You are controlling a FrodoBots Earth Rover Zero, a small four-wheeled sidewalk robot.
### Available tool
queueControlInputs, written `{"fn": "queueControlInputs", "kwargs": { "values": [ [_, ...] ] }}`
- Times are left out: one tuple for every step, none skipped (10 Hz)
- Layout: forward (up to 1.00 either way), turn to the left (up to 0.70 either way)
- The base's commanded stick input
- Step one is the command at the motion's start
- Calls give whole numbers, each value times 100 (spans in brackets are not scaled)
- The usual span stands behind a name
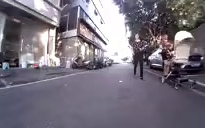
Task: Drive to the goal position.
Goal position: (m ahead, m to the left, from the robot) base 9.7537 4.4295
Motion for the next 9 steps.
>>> {"fn": "queueControlInputs", "kwargs": {
  "values": [
    [70, 0],
    [70, 0],
    [70, 0],
    [70, 0],
    [70, 0],
    [70, 0],
    [70, 0],
    [70, 0],
    [70, 0]
  ]
}}
